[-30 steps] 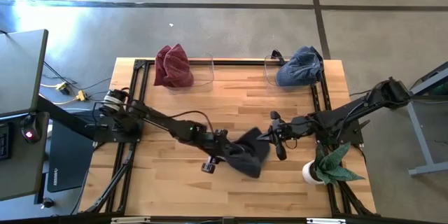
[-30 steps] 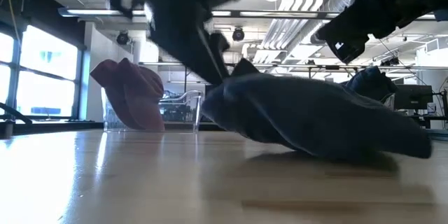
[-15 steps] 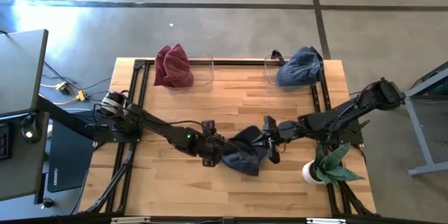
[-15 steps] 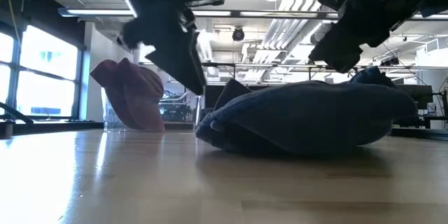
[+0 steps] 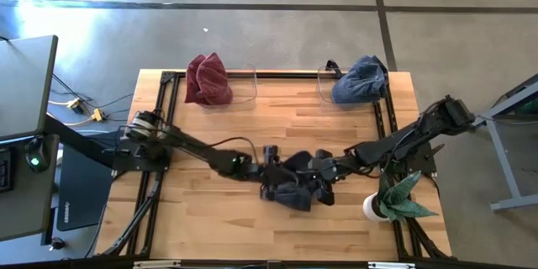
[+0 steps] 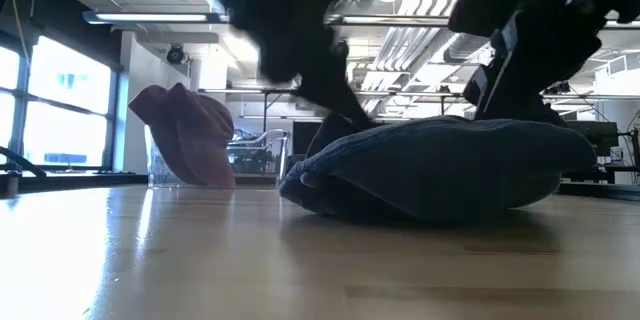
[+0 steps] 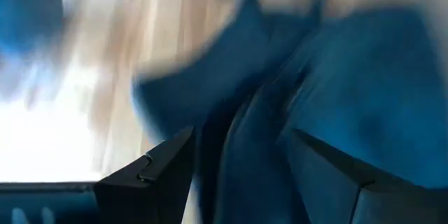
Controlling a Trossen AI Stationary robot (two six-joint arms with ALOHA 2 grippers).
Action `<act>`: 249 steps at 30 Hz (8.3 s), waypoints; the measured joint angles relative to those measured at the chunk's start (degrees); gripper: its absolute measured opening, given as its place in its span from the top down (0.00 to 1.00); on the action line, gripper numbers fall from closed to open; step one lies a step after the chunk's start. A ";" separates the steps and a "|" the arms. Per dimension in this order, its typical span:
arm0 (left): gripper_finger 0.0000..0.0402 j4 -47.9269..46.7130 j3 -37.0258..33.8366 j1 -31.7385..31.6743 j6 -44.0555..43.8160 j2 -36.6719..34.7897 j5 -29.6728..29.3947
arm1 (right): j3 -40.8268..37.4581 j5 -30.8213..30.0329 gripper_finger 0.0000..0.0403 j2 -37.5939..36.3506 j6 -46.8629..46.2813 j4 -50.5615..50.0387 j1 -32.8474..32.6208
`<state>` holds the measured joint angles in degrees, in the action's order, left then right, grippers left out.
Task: Pick & Place hat
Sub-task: Put the blue cap into the right transparent bin
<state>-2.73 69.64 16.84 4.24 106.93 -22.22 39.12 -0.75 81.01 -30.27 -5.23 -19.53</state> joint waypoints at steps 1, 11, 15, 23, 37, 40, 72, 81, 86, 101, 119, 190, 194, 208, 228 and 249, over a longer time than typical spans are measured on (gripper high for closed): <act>0.46 -1.39 -0.32 -0.74 -0.66 0.89 -0.03 | -0.33 -1.63 0.63 0.01 -0.46 0.14 -0.55; 0.46 -5.86 -0.12 -3.76 -7.53 4.04 -11.05 | -0.62 -0.82 0.72 1.77 3.60 -0.83 -1.86; 0.46 -7.29 -0.13 -2.06 -8.59 2.68 -14.28 | 2.76 -5.21 0.77 1.77 4.78 -2.58 -2.19; 0.46 -9.97 2.79 0.89 -8.85 2.47 -17.79 | 3.44 -6.40 0.87 5.84 8.64 8.36 -1.69; 0.46 -25.10 2.72 -0.58 -18.11 3.86 -27.61 | 4.45 14.14 0.98 18.01 9.94 5.68 2.12; 0.46 -27.31 2.70 0.67 -19.00 3.26 -29.68 | 4.17 13.95 0.98 15.17 10.20 0.59 1.19; 0.46 4.71 -8.92 2.25 -7.49 1.29 -12.61 | 4.19 -23.87 0.96 15.17 28.56 10.40 2.98; 0.46 2.80 -8.08 3.19 -7.48 -0.89 -5.43 | 4.21 -32.70 0.96 14.12 39.64 14.62 -2.42; 0.46 3.23 -7.38 2.75 -12.05 -1.92 -5.38 | 4.23 -30.61 0.95 14.21 44.57 17.82 -4.08; 0.46 7.62 -7.36 0.75 -16.74 0.49 -9.73 | 4.23 -30.36 0.92 14.23 45.82 20.55 -4.13; 0.46 7.94 -7.43 -0.47 -18.72 4.03 -11.70 | 4.27 -47.80 0.69 13.05 40.26 16.88 -3.39; 0.98 -36.74 6.36 -1.71 -20.03 0.20 -18.03 | 2.61 -27.01 0.62 13.22 47.30 5.17 -12.48; 0.98 -39.82 6.30 -1.00 -20.27 -2.63 -13.09 | 2.63 -28.86 0.64 13.22 47.20 7.10 -12.35; 0.94 -44.67 6.45 -1.11 -22.21 -2.62 -10.84 | 2.31 -28.68 0.56 20.36 53.00 16.08 -8.74; 0.42 -30.01 3.40 0.41 -18.39 -7.59 -4.77 | 2.52 -31.66 0.97 23.63 56.49 24.86 -7.01; 0.69 -13.67 -6.60 -7.75 -16.55 0.43 0.85 | 11.42 -28.09 0.98 20.93 54.46 6.70 -11.99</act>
<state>-16.40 63.04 9.09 -12.31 107.36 -21.37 50.55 -28.84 101.94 24.20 1.47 -31.52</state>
